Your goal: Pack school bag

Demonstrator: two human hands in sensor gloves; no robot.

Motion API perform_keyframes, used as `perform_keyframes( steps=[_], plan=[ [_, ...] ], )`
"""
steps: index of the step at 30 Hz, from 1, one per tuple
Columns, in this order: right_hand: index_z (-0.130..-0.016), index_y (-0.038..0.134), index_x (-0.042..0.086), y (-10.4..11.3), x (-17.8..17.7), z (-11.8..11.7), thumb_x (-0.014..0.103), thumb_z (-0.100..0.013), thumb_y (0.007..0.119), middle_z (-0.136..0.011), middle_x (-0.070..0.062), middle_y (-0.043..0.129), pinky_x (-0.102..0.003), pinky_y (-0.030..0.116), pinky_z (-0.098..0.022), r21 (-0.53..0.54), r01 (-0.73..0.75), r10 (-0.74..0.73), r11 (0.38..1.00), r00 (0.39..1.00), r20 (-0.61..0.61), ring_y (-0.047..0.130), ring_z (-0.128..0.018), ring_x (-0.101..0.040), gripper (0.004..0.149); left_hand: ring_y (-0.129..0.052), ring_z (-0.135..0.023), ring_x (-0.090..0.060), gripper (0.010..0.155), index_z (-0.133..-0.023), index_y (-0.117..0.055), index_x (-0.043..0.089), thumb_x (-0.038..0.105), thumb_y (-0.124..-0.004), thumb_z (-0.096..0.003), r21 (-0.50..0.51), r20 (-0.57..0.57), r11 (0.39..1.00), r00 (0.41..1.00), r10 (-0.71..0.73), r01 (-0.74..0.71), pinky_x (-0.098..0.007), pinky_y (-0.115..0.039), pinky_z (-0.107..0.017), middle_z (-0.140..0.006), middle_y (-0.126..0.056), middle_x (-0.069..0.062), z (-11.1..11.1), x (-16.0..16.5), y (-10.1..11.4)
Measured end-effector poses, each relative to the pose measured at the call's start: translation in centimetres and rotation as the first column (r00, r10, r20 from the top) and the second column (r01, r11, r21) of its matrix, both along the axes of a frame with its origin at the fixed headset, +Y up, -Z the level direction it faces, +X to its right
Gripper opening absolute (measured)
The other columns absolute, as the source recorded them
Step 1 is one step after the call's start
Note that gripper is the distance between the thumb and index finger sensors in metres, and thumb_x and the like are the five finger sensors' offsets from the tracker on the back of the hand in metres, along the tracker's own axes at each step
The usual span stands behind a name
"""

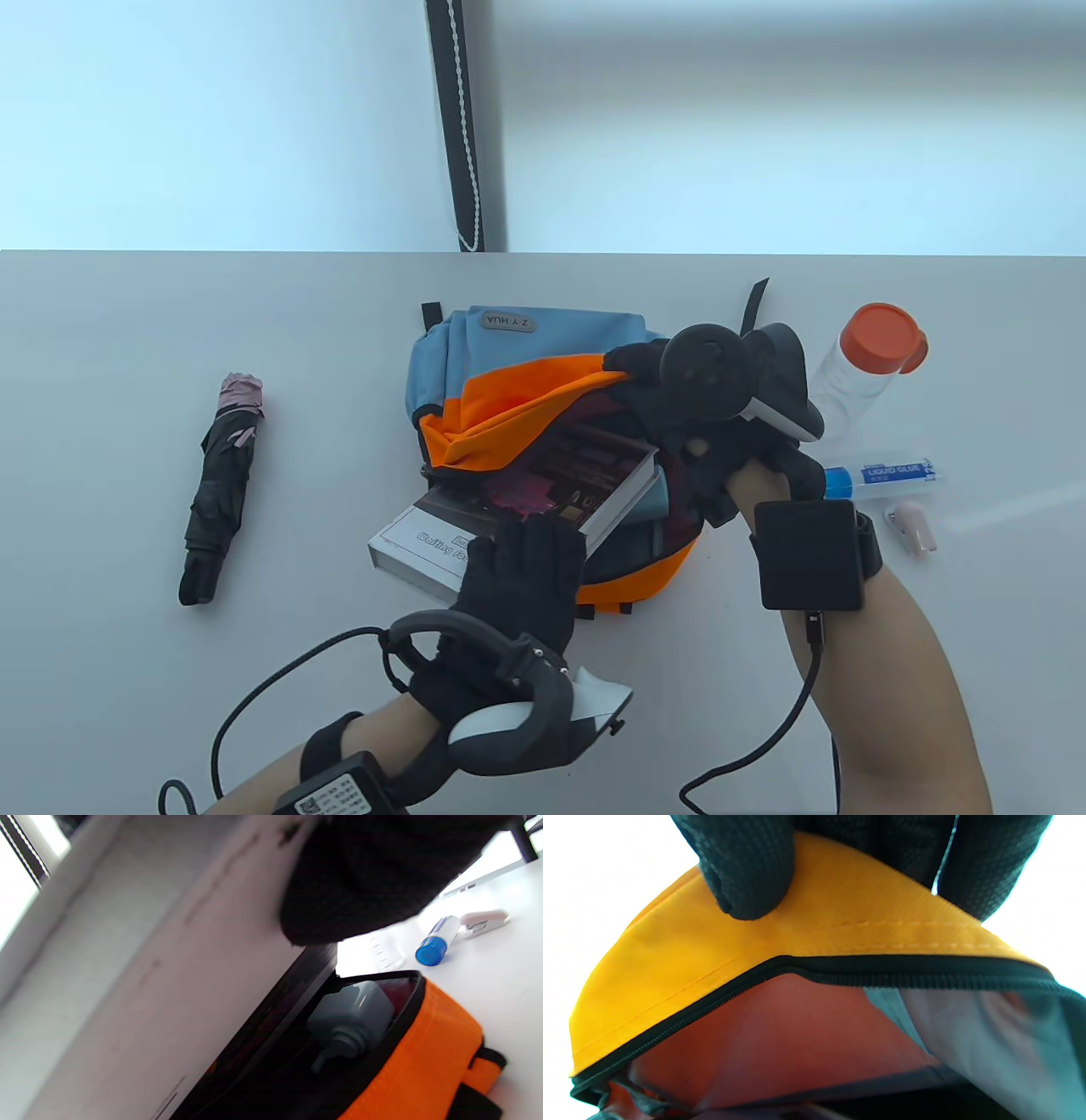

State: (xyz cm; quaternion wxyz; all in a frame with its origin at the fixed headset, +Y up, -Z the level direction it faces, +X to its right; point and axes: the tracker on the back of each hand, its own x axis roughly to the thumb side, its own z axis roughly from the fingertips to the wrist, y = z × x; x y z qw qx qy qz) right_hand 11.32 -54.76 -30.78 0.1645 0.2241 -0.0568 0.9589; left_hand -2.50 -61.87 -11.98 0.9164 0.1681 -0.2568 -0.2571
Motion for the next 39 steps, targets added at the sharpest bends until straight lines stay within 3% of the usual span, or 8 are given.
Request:
perform_keyframes(
  steps=[9,19,26,29,33,36,37,39],
  plan=[
    [-0.086,0.094,0.015,0.0,-0.7,1.1,0.028,-0.048,0.092,-0.08,-0.016,0.109,-0.067,0.085,-0.056,0.013,-0.031,0.032,0.999,0.997,-0.072,0.106,-0.078,-0.043,0.04,-0.101,-0.085,-0.048,0.076,-0.107,-0.067,0.0,0.024,-0.1,-0.0425,0.054,-0.227,0.993,0.969,-0.094,0.108,-0.06,-0.094,-0.057,-0.103,-0.088,-0.028,-4.8,4.4,-4.4],
    [-0.086,0.094,0.015,-0.7,-1.3,1.1,0.028,-0.048,0.091,-0.08,-0.016,0.108,-0.067,0.085,-0.056,0.009,-0.05,0.051,0.999,0.995,-0.088,0.106,-0.078,-0.043,0.04,-0.09,-0.091,-0.053,0.089,-0.113,-0.046,0.002,0.046,-0.085,-0.0473,-0.084,-0.065,0.996,0.998,0.027,-0.033,-0.066,-0.083,-0.062,-0.107,-0.077,-0.033,-7.6,4.0,-6.8],
    [-0.086,0.093,0.015,-0.7,-1.2,1.1,0.028,-0.049,0.091,-0.08,-0.016,0.108,-0.067,0.085,-0.056,0.005,-0.049,0.05,0.999,0.995,-0.082,0.105,-0.078,-0.043,0.04,-0.063,-0.099,-0.068,0.111,-0.11,-0.012,-0.006,0.052,-0.082,-0.0475,-0.473,0.054,0.854,0.961,0.273,-0.216,-0.077,-0.063,-0.067,-0.114,-0.051,-0.039,-7.7,0.9,-5.2],
    [-0.086,0.093,0.015,-0.7,-1.2,1.1,0.028,-0.048,0.091,-0.08,-0.016,0.108,-0.067,0.085,-0.056,0.004,-0.04,0.04,0.999,0.996,-0.08,0.105,-0.078,-0.043,0.04,-0.057,-0.102,-0.066,0.112,-0.112,-0.017,-0.006,0.048,-0.088,-0.0451,-0.502,0.071,0.844,0.963,0.26,-0.191,-0.076,-0.059,-0.069,-0.117,-0.047,-0.036,-7.1,0.4,-4.4],
    [-0.086,0.093,0.015,-0.8,-1.1,1.2,0.028,-0.048,0.091,-0.08,-0.016,0.108,-0.067,0.085,-0.056,0.004,-0.041,0.041,0.999,0.996,-0.082,0.105,-0.078,-0.043,0.04,-0.059,-0.106,-0.061,0.098,-0.114,-0.04,0.003,0.043,-0.093,-0.0423,-0.38,0.137,0.915,0.97,0.199,-0.134,-0.075,-0.059,-0.071,-0.118,-0.055,-0.03,-5.3,-1.3,-2.9],
    [-0.086,0.093,0.015,-0.7,-0.9,1.4,0.028,-0.048,0.091,-0.08,-0.016,0.108,-0.067,0.085,-0.056,0.009,-0.051,0.051,0.999,0.995,-0.084,0.105,-0.078,-0.043,0.04,-0.084,-0.096,-0.043,0.082,-0.103,-0.061,0.012,0.046,-0.096,-0.0376,-0.15,0.206,0.962,0.944,0.257,-0.229,-0.066,-0.075,-0.065,-0.106,-0.078,-0.019,-3.7,-4.6,-1.7],
    [-0.086,0.093,0.015,-0.7,-0.8,1.4,0.028,-0.048,0.091,-0.08,-0.016,0.108,-0.067,0.085,-0.056,0.009,-0.051,0.051,0.999,0.995,-0.084,0.105,-0.078,-0.043,0.04,-0.079,-0.095,-0.044,0.083,-0.1,-0.059,0.014,0.048,-0.097,-0.0349,-0.025,0.219,0.941,0.917,0.334,-0.337,-0.067,-0.073,-0.065,-0.103,-0.073,-0.019,-3.3,-6.5,-1.3],
    [-0.086,0.093,0.015,-0.7,-0.7,1.4,0.028,-0.049,0.091,-0.08,-0.016,0.108,-0.067,0.085,-0.056,0.009,-0.048,0.049,0.999,0.995,-0.084,0.105,-0.078,-0.043,0.04,-0.066,-0.099,-0.051,0.106,-0.108,-0.041,0.005,0.056,-0.095,-0.0327,-0.004,0.138,0.946,0.937,0.322,-0.324,-0.072,-0.066,-0.068,-0.109,-0.056,-0.027,-4.3,-8.8,-0.6]
  ],
)
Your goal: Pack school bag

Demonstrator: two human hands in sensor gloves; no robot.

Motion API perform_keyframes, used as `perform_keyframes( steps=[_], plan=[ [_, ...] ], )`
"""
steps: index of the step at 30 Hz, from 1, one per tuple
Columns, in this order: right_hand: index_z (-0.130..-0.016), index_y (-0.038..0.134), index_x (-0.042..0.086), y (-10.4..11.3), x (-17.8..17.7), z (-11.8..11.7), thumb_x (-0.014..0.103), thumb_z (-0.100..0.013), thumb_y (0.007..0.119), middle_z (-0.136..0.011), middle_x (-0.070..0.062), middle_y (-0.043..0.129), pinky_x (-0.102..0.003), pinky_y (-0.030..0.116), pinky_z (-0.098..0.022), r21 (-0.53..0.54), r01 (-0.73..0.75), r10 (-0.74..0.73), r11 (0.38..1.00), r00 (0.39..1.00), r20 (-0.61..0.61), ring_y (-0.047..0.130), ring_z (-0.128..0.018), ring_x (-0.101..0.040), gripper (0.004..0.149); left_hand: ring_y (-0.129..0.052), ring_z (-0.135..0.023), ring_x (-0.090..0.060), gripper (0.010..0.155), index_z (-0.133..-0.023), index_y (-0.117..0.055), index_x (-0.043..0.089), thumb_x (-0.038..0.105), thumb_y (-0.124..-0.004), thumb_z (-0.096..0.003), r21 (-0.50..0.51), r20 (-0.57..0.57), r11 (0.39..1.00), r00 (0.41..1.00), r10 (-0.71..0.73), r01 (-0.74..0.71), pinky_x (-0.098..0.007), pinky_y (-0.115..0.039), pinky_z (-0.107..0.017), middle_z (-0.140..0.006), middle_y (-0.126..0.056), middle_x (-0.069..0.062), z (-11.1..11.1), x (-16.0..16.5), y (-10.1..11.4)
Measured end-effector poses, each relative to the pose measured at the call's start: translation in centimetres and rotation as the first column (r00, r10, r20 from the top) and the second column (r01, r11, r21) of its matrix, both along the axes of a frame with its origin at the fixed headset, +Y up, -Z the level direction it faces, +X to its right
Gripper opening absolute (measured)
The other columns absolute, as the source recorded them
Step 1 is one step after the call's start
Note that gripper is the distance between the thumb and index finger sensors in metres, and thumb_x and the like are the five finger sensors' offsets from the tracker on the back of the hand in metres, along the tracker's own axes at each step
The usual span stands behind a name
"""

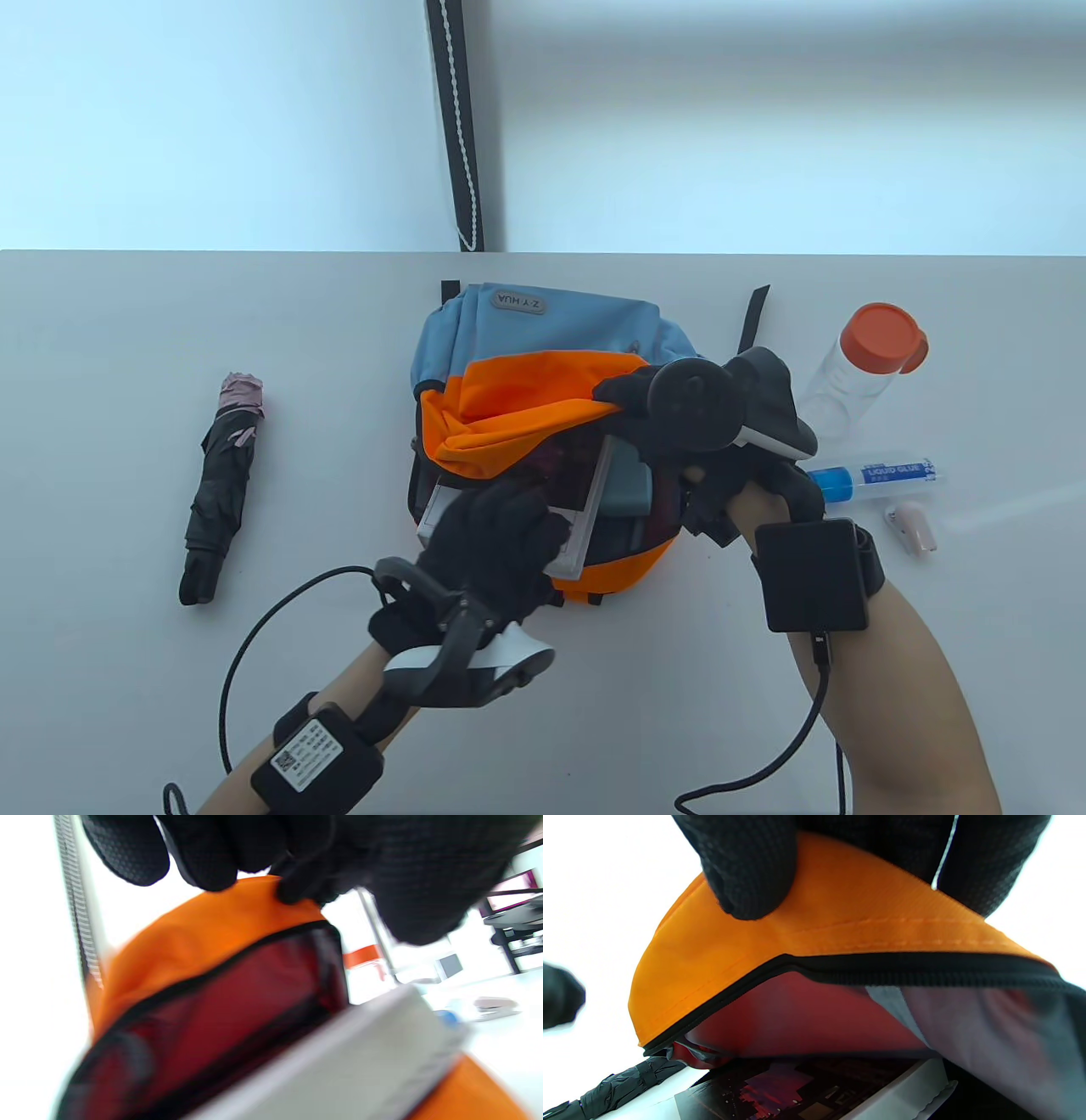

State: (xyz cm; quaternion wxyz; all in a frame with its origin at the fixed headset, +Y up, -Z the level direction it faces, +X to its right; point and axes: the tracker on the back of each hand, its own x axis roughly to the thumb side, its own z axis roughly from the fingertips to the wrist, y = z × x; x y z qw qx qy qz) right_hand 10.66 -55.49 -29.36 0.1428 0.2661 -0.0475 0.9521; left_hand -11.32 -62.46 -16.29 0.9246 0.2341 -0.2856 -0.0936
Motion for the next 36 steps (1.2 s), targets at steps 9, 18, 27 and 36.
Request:
perform_keyframes(
  steps=[9,18,27,36],
  plan=[
    [-0.086,0.093,0.015,-0.6,-0.4,0.1,0.028,-0.049,0.091,-0.08,-0.016,0.108,-0.067,0.085,-0.056,-0.018,0.003,-0.003,1.0,1.0,-0.008,0.105,-0.078,-0.043,0.04,-0.015,-0.103,-0.074,0.15,-0.094,0.023,-0.01,0.06,-0.093,-0.0318,-0.39,-0.126,0.921,0.99,-0.071,0.016,-0.086,-0.036,-0.071,-0.11,0.011,-0.045,-6.0,-3.0,-4.0],
    [-0.086,0.093,0.015,-1.2,-1.0,0.1,0.027,-0.048,0.092,-0.08,-0.016,0.108,-0.068,0.084,-0.056,-0.035,-0.021,0.02,0.999,0.999,-0.031,0.105,-0.079,-0.043,0.04,-0.074,-0.096,-0.047,0.125,-0.11,-0.019,-0.001,0.057,-0.096,-0.0298,-0.268,-0.133,0.958,0.989,0.071,-0.105,-0.075,-0.061,-0.07,-0.106,-0.062,-0.02,-7.3,-2.4,-4.9],
    [-0.088,0.092,0.014,-1.9,-0.9,0.4,0.03,-0.048,0.093,-0.083,-0.016,0.106,-0.068,0.083,-0.057,-0.083,-0.049,0.044,0.995,0.997,-0.064,0.103,-0.081,-0.044,0.043,-0.097,-0.072,-0.034,0.089,-0.1,-0.061,0.014,0.058,-0.096,-0.0305,-0.211,-0.154,0.968,0.982,0.106,-0.138,-0.068,-0.076,-0.063,-0.073,-0.09,-0.001,-7.7,-2.1,-4.2],
    [-0.111,0.063,0.003,-2.4,3.4,0.1,0.043,-0.05,0.085,-0.11,-0.031,0.08,-0.076,0.068,-0.064,-0.176,0.052,-0.052,0.983,0.999,0.007,0.077,-0.099,-0.06,0.077,-0.105,-0.051,-0.029,0.049,-0.079,-0.088,0.023,0.045,-0.095,-0.0349,-0.275,-0.091,0.96,0.995,0.027,-0.051,-0.063,-0.083,-0.057,-0.05,-0.098,0.004,-7.6,-1.0,-5.0]
  ],
)
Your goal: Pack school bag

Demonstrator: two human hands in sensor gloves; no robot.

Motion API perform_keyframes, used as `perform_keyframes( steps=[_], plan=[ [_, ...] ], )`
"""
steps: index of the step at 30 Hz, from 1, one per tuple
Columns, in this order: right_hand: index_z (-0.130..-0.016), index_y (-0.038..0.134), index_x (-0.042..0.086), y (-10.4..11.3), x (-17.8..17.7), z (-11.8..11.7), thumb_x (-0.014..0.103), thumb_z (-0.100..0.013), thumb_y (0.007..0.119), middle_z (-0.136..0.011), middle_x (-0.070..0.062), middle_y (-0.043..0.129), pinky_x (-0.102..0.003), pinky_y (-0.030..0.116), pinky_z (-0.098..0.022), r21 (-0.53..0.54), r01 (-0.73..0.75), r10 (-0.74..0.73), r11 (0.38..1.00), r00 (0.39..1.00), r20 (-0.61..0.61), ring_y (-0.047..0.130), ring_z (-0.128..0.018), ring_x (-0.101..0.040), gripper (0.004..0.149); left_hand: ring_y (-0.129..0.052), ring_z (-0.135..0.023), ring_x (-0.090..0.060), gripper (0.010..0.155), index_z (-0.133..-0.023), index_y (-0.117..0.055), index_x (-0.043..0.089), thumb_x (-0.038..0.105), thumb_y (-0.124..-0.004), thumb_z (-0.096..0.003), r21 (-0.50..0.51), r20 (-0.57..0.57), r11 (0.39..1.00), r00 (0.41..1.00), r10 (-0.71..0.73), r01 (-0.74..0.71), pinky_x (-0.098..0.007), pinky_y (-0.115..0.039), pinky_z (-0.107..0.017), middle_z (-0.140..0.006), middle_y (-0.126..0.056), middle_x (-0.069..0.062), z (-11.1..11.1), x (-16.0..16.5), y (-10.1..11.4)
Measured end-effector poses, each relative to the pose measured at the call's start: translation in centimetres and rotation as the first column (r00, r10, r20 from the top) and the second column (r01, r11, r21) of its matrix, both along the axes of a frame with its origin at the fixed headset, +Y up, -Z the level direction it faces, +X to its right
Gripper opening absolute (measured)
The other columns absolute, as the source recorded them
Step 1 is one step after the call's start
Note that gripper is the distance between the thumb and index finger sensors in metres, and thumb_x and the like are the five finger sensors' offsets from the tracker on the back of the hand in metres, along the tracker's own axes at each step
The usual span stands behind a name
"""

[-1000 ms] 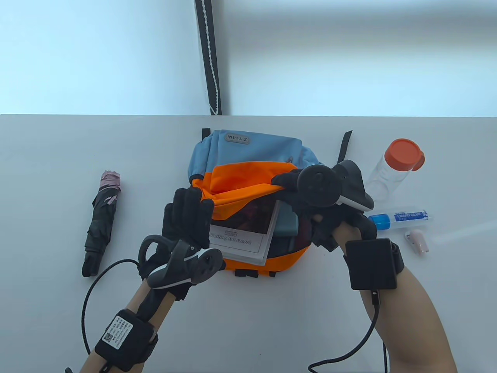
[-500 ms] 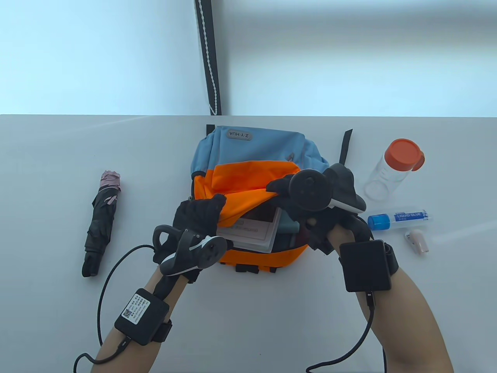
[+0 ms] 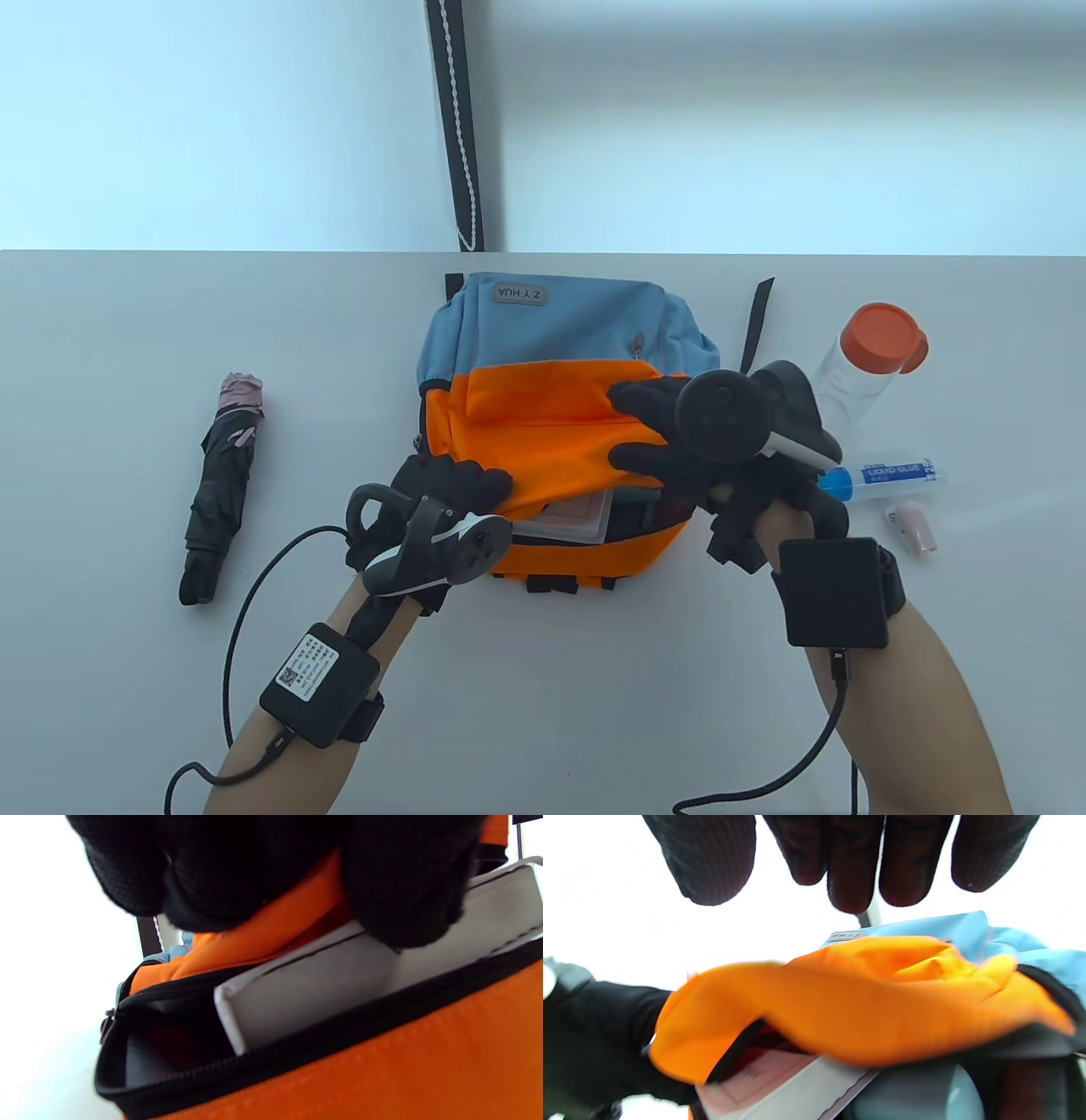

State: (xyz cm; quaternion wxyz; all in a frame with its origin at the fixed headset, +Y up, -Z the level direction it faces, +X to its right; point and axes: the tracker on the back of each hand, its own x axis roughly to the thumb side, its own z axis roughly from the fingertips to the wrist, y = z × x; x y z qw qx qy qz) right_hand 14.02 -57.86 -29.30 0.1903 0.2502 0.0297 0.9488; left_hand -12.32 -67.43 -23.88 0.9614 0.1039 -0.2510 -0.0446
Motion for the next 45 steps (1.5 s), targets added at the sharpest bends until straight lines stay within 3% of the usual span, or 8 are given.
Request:
perform_keyframes(
  steps=[8,14,20,25,27,30,38,45],
  plan=[
    [-0.111,0.062,0.002,-5.6,5.9,-1.9,0.016,-0.053,0.082,-0.111,-0.034,0.075,-0.074,0.072,-0.062,-0.104,-0.142,0.169,0.984,0.931,0.325,0.08,-0.096,-0.06,0.063,-0.105,-0.051,-0.031,0.041,-0.074,-0.092,0.025,0.04,-0.095,-0.0361,-0.034,0.017,0.999,1.0,-0.02,0.021,-0.065,-0.082,-0.058,-0.049,-0.099,0.001,0.3,-0.3,-0.9],
    [-0.112,0.058,0.001,-11.6,6.6,-3.4,0.022,-0.05,0.09,-0.114,-0.041,0.064,-0.078,0.065,-0.063,-0.262,-0.136,0.23,0.955,0.899,0.374,0.069,-0.098,-0.067,0.074,-0.104,-0.054,-0.032,0.039,-0.073,-0.095,0.027,0.039,-0.096,-0.0364,-0.077,0.022,0.997,0.999,-0.024,0.026,-0.068,-0.081,-0.059,-0.051,-0.099,0.0,0.3,-0.4,-1.7],
    [-0.114,0.046,-0.005,-14.2,6.0,-4.9,0.026,-0.051,0.087,-0.116,-0.053,0.034,-0.085,0.044,-0.062,-0.318,0.014,0.132,0.948,0.892,0.433,0.037,-0.098,-0.079,0.081,-0.065,-0.109,-0.046,0.037,-0.076,-0.09,0.024,0.033,-0.093,-0.0399,-0.172,0.061,0.983,0.997,-0.049,0.059,-0.071,-0.076,-0.066,-0.118,-0.063,-0.01,0.3,-0.2,-2.5],
    [-0.101,0.075,-0.002,-15.7,6.0,-5.4,0.026,-0.051,0.087,-0.115,-0.053,0.037,-0.086,0.04,-0.059,-0.283,0.133,0.038,0.95,0.849,0.527,0.03,-0.095,-0.079,0.059,-0.081,-0.1,-0.046,0.038,-0.078,-0.083,0.021,0.031,-0.091,-0.0424,-0.261,0.084,0.965,0.996,-0.012,0.033,-0.064,-0.083,-0.062,-0.115,-0.071,-0.011,-0.2,-0.2,-3.2],
    [-0.089,0.085,-0.001,-16.4,6.0,-5.4,0.023,-0.052,0.087,-0.114,-0.053,0.046,-0.086,0.04,-0.058,-0.278,0.203,-0.021,0.939,0.841,0.541,0.031,-0.094,-0.08,0.045,-0.085,-0.098,-0.046,0.055,-0.093,-0.069,0.023,0.031,-0.092,-0.0435,-0.262,0.08,0.965,0.997,0.018,0.003,-0.066,-0.085,-0.059,-0.113,-0.074,-0.013,-0.2,-0.4,-3.2],
    [-0.087,0.085,-0.003,-16.2,5.9,-5.2,0.023,-0.053,0.084,-0.111,-0.052,0.054,-0.086,0.042,-0.057,-0.263,0.139,0.014,0.955,0.863,0.505,0.039,-0.094,-0.08,0.042,-0.082,-0.1,-0.045,0.097,-0.114,-0.033,0.027,0.058,-0.088,-0.0402,-0.302,0.07,0.951,0.996,-0.047,0.066,-0.066,-0.082,-0.061,-0.118,-0.066,-0.012,-0.3,-0.2,-3.3],
    [-0.088,0.08,-0.002,-13.6,4.9,-2.4,0.02,-0.053,0.081,-0.072,-0.024,0.101,-0.081,0.067,-0.055,-0.154,-0.085,0.144,0.984,0.89,0.432,0.09,-0.076,-0.057,0.042,-0.096,-0.084,-0.039,0.083,-0.111,-0.05,0.029,0.064,-0.081,-0.0419,-0.141,-0.001,0.965,0.975,-0.222,0.22,-0.055,-0.093,-0.049,-0.099,-0.082,-0.018,-0.4,2.2,-3.9],
    [-0.085,0.09,-0.001,-11.5,4.6,3.5,0.025,-0.052,0.09,-0.059,-0.019,0.108,-0.075,0.077,-0.054,-0.193,-0.155,0.208,0.969,0.933,0.295,0.1,-0.064,-0.049,0.042,-0.099,-0.077,-0.037,0.082,-0.109,-0.052,0.03,0.065,-0.081,-0.0417,-0.171,-0.006,0.959,0.973,-0.23,0.225,-0.051,-0.097,-0.043,-0.093,-0.086,-0.019,-0.9,2.4,-3.7]
  ],
)
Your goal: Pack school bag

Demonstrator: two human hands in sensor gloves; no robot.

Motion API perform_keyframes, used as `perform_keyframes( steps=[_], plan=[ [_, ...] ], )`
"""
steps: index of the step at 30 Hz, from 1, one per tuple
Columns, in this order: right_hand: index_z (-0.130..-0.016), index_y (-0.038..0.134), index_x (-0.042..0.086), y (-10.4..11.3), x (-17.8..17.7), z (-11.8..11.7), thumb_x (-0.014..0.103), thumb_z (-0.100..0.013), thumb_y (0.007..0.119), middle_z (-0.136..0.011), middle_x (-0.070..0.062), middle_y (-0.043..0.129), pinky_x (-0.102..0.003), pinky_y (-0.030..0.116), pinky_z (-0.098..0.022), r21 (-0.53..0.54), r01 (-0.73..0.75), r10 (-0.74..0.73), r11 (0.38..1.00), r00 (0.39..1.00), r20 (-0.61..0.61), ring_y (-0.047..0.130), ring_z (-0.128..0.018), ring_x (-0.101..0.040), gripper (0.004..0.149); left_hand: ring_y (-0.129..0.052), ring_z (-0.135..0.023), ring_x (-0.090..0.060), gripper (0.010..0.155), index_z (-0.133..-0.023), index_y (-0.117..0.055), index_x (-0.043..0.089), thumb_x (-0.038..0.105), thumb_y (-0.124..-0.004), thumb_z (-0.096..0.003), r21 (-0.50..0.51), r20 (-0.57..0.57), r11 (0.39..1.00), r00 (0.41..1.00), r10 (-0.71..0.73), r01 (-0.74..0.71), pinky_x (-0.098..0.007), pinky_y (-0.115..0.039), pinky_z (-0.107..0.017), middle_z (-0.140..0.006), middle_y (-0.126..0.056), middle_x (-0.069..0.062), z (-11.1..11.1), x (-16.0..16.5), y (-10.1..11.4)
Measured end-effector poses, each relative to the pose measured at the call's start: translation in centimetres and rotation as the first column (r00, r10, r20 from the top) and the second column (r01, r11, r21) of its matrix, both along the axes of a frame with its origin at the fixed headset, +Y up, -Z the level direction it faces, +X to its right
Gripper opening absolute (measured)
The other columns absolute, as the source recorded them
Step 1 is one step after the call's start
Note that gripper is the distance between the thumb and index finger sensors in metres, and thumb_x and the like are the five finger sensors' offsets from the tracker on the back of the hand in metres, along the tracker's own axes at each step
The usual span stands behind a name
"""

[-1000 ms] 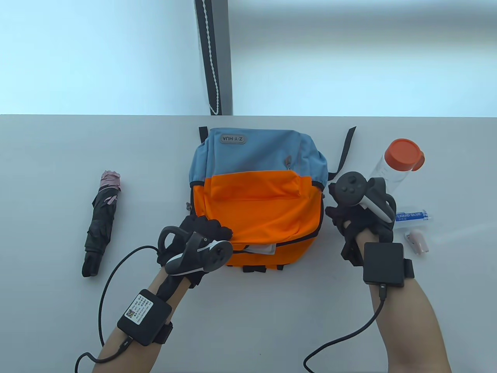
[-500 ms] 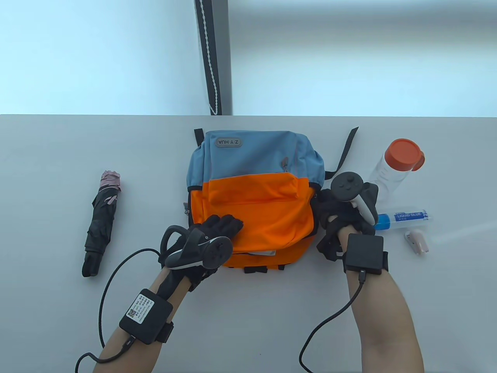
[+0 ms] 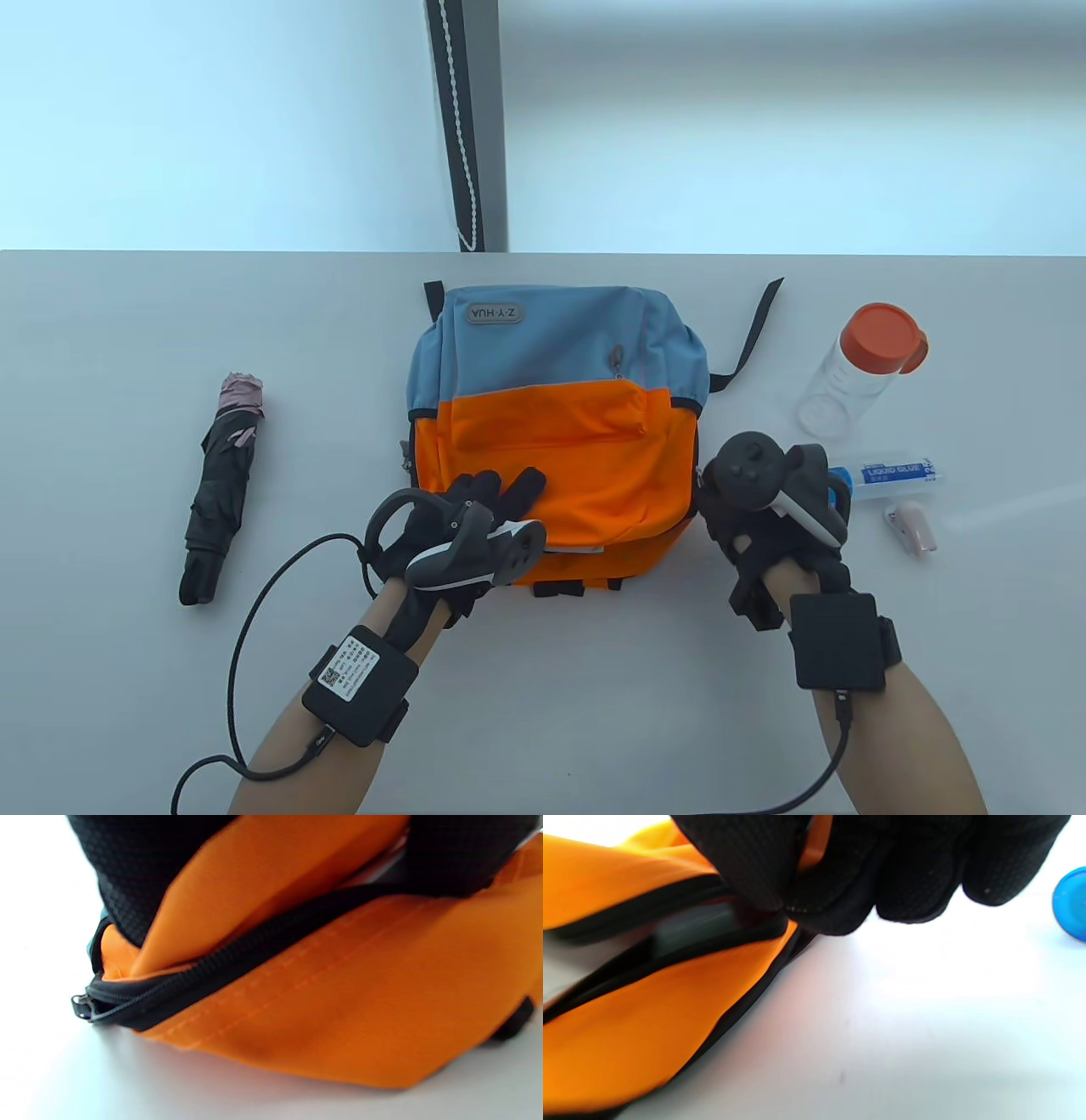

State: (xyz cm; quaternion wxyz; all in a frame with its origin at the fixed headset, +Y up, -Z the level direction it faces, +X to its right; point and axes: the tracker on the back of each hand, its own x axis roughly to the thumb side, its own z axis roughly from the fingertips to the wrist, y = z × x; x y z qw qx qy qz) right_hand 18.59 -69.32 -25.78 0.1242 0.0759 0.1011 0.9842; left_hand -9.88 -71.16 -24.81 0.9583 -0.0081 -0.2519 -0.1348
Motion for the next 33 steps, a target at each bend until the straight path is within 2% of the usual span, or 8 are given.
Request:
perform_keyframes(
  steps=[7,15,20,23,26,29,30,33],
  plan=[
    [-0.086,0.089,-0.006,0.8,-4.6,5.4,0.025,-0.052,0.091,-0.058,-0.019,0.109,-0.074,0.077,-0.054,0.023,0.044,-0.039,0.999,0.982,-0.184,0.101,-0.064,-0.048,0.046,-0.1,-0.075,-0.037,0.081,-0.108,-0.055,0.031,0.066,-0.084,-0.0407,-0.036,-0.028,0.999,0.999,0.015,-0.016,-0.05,-0.098,-0.042,-0.092,-0.087,-0.018,-0.5,0.2,0.2],
    [-0.083,0.087,-0.017,0.6,-10.5,6.9,0.024,-0.052,0.089,-0.058,-0.019,0.11,-0.074,0.077,-0.055,0.076,0.021,-0.003,0.997,0.974,-0.229,0.101,-0.064,-0.048,0.051,-0.1,-0.074,-0.037,0.08,-0.107,-0.056,0.032,0.065,-0.085,-0.0406,-0.037,-0.05,0.999,0.999,0.018,-0.019,-0.049,-0.098,-0.04,-0.09,-0.088,-0.018,-0.6,0.4,0.2],
    [-0.089,0.083,-0.015,-0.4,-9.2,7.0,0.022,-0.052,0.089,-0.065,-0.02,0.109,-0.074,0.076,-0.056,0.031,0.113,-0.105,0.993,0.975,-0.196,0.099,-0.069,-0.049,0.053,-0.099,-0.078,-0.039,0.083,-0.109,-0.056,0.026,0.063,-0.086,-0.0402,-0.044,-0.056,0.999,0.998,0.027,-0.029,-0.052,-0.097,-0.044,-0.095,-0.086,-0.019,-0.1,0.2,0.5],
    [-0.093,0.081,-0.014,-0.5,-8.0,7.1,0.02,-0.052,0.088,-0.07,-0.021,0.108,-0.075,0.075,-0.057,0.004,0.156,-0.152,0.988,0.97,-0.19,0.098,-0.072,-0.05,0.054,-0.09,-0.091,-0.045,0.097,-0.114,-0.041,0.022,0.066,-0.085,-0.0399,-0.181,-0.032,0.983,0.999,0.005,-0.01,-0.063,-0.085,-0.058,-0.106,-0.079,-0.022,0.4,-0.1,1.5],
    [-0.097,0.077,-0.015,-0.8,-7.2,6.9,0.018,-0.052,0.089,-0.076,-0.023,0.106,-0.075,0.074,-0.058,-0.044,0.155,-0.16,0.987,0.967,-0.2,0.097,-0.076,-0.051,0.057,-0.081,-0.099,-0.053,0.097,-0.115,-0.045,0.016,0.062,-0.087,-0.0406,-0.113,-0.005,0.983,0.989,0.146,-0.145,-0.072,-0.072,-0.065,-0.114,-0.073,-0.022,2.3,-0.4,3.8],
    [-0.1,0.074,-0.014,-1.0,-6.9,6.8,0.015,-0.051,0.089,-0.081,-0.023,0.105,-0.075,0.074,-0.058,-0.059,0.16,-0.169,0.985,0.964,-0.205,0.096,-0.079,-0.052,0.059,-0.089,-0.086,-0.041,0.082,-0.106,-0.065,0.012,0.058,-0.087,-0.0413,0.067,0.055,0.987,0.989,0.14,-0.143,-0.066,-0.075,-0.062,-0.097,-0.083,-0.018,4.7,0.3,5.9],
    [-0.1,0.073,-0.014,-1.0,-6.8,6.7,0.014,-0.05,0.089,-0.081,-0.023,0.104,-0.075,0.074,-0.058,-0.062,0.162,-0.172,0.985,0.963,-0.206,0.096,-0.079,-0.051,0.059,-0.096,-0.074,-0.035,0.073,-0.099,-0.074,0.014,0.057,-0.087,-0.0419,0.074,0.079,0.987,0.988,0.134,-0.14,-0.062,-0.081,-0.058,-0.085,-0.092,-0.014,5.3,0.6,6.2],
    [-0.1,0.074,-0.014,-1.1,-6.6,6.6,0.013,-0.05,0.089,-0.082,-0.023,0.105,-0.075,0.075,-0.058,-0.07,0.192,-0.202,0.979,0.959,-0.198,0.096,-0.079,-0.051,0.059,-0.109,-0.049,-0.027,0.053,-0.081,-0.093,0.015,0.053,-0.083,-0.0453,-0.067,0.165,0.987,0.974,0.154,-0.145,-0.053,-0.092,-0.042,-0.061,-0.108,-0.007,6.4,2.4,5.6]
  ],
)
